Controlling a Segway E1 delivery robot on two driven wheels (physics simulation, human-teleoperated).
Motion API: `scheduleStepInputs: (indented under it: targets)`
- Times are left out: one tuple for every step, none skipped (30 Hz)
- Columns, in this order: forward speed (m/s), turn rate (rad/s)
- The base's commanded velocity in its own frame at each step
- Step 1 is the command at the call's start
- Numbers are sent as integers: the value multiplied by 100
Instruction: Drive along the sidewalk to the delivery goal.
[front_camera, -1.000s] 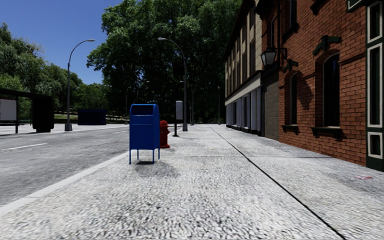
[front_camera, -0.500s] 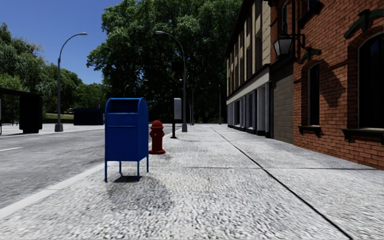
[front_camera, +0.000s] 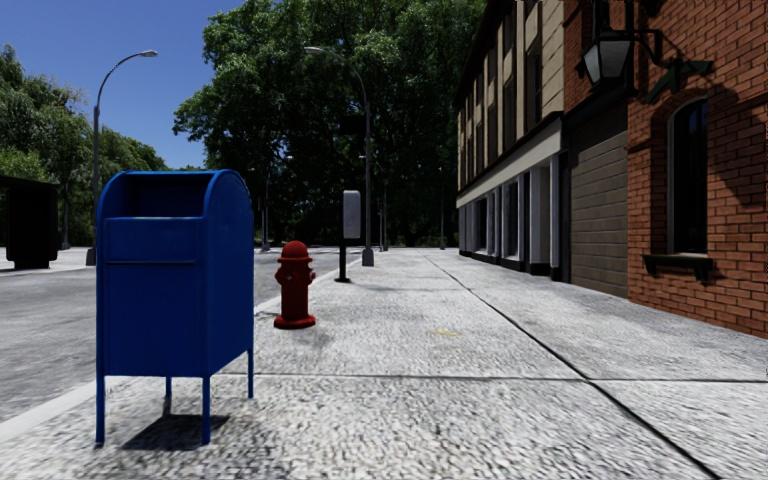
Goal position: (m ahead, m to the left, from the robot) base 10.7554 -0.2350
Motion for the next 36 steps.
scheduleStepInputs:
  targets:
    - [196, 0]
    - [196, 0]
    - [196, 0]
    - [196, 0]
    - [196, 0]
    - [196, 0]
    - [196, 0]
    - [196, 0]
    - [196, 0]
    - [196, 0]
    - [196, 0]
    - [196, 0]
    - [196, 0]
    - [196, 0]
    - [196, -16]
    - [196, -29]
    - [196, -29]
    - [196, -32]
    - [196, -31]
    - [196, -14]
    - [196, -14]
    - [196, 0]
    - [196, 0]
    - [196, 0]
    - [196, 0]
    - [196, 0]
    - [196, 0]
    - [196, 0]
    - [196, 0]
    - [196, 0]
    - [196, 0]
    - [196, 0]
    - [196, 0]
    - [196, 0]
    - [196, 0]
    - [196, 0]
